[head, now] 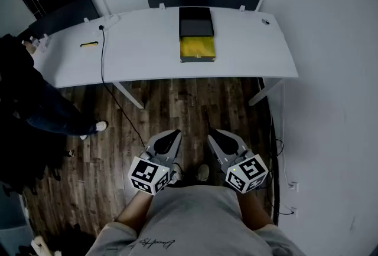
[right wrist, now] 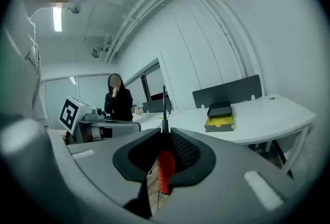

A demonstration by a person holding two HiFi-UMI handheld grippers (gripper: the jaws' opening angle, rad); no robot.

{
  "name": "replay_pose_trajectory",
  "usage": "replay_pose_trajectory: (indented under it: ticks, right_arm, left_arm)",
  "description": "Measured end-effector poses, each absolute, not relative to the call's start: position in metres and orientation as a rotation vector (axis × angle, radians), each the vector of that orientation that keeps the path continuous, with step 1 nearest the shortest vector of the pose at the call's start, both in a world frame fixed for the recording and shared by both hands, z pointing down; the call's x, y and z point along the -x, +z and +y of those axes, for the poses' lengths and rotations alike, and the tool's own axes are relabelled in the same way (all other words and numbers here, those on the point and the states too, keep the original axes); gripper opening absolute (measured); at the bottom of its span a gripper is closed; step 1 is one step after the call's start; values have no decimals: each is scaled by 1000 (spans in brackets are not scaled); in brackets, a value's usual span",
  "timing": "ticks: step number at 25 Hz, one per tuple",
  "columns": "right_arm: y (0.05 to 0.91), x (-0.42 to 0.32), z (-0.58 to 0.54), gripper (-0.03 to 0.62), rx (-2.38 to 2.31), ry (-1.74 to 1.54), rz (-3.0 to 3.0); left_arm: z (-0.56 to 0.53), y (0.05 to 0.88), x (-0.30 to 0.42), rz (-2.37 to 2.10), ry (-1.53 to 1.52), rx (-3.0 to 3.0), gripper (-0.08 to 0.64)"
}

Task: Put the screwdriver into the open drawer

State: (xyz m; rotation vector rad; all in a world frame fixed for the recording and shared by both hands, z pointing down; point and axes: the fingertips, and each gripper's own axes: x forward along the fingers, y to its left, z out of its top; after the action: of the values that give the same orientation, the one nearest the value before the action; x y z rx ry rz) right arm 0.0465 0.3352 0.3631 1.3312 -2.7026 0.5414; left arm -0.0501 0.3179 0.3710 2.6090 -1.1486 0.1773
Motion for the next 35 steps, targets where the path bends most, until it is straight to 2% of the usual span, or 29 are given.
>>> replay_pose_trajectory:
  ticks: [19,35]
  right_arm:
    - [358,-27,331,74,-1328,498,-2696]
    - [360,5,316,74,-1425,478,-2627]
  left_arm:
    - [314,370,63,-1117,176,-2630,0]
    - [300,370,108,-1045,181,-2685,0]
